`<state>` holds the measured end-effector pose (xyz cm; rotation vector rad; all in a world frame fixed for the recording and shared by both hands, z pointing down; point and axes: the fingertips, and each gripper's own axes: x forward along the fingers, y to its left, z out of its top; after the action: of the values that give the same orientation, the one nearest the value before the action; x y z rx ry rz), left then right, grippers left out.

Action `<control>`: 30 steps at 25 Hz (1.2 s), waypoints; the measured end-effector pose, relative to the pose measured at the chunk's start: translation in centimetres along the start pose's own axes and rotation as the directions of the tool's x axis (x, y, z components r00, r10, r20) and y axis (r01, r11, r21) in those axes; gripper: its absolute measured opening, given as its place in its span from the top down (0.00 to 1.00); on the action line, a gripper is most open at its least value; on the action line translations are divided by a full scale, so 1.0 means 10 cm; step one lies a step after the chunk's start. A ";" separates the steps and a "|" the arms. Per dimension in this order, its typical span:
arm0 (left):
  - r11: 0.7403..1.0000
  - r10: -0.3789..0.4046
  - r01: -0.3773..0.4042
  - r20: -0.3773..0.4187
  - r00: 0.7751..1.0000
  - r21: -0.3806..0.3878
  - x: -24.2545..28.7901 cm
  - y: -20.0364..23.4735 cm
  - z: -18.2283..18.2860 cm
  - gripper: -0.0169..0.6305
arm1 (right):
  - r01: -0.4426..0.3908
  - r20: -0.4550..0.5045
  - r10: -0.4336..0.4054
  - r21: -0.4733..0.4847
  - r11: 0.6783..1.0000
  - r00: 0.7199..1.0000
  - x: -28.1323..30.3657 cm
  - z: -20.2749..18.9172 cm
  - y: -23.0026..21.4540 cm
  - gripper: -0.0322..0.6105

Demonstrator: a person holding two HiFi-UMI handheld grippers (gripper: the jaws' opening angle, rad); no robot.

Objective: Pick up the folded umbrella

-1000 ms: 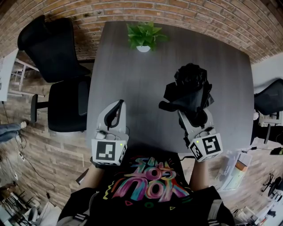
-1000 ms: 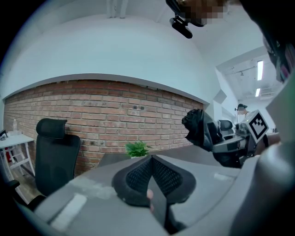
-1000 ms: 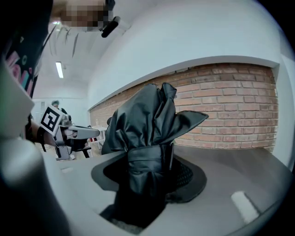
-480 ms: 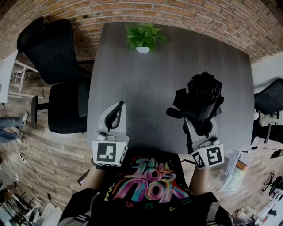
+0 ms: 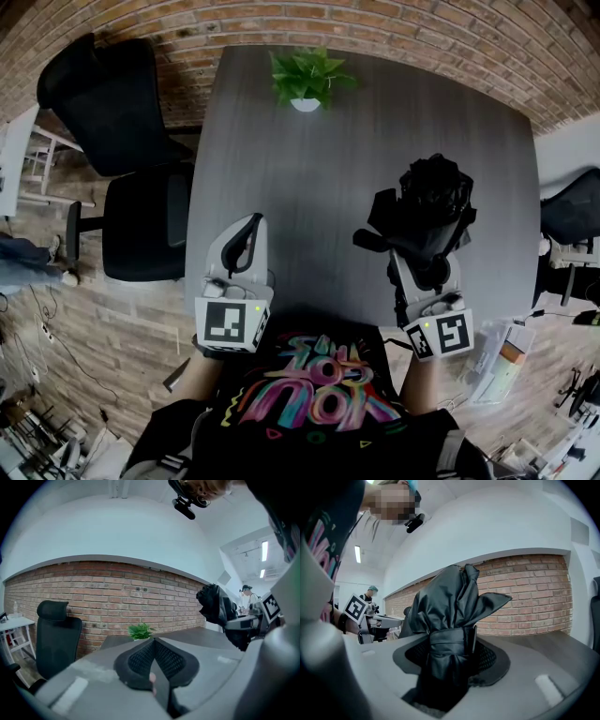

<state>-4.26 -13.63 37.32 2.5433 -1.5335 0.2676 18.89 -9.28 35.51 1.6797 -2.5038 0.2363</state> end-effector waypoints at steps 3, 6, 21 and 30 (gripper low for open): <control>1.000 0.000 0.000 0.001 1.000 -0.002 0.01 0.02 0.00 0.97 | -0.002 -0.001 0.002 -0.001 1.000 1.000 0.02 0.00 0.02 0.59; 1.000 0.003 -0.003 -0.007 1.000 -0.014 0.01 0.02 0.00 0.97 | -0.006 0.000 0.006 -0.004 1.000 1.000 0.03 0.01 0.02 0.59; 1.000 -0.003 0.003 -0.002 1.000 0.001 -0.01 -0.02 0.01 0.97 | -0.018 0.004 0.018 -0.021 1.000 1.000 0.04 0.03 0.04 0.59; 1.000 0.003 -0.003 -0.007 1.000 0.003 -0.01 -0.01 0.01 0.97 | -0.015 -0.002 0.015 -0.017 1.000 1.000 0.03 0.01 0.04 0.59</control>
<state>-4.24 -13.56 37.17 2.5402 -1.5351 0.2790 18.37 -9.40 35.44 1.6540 -2.5109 0.2177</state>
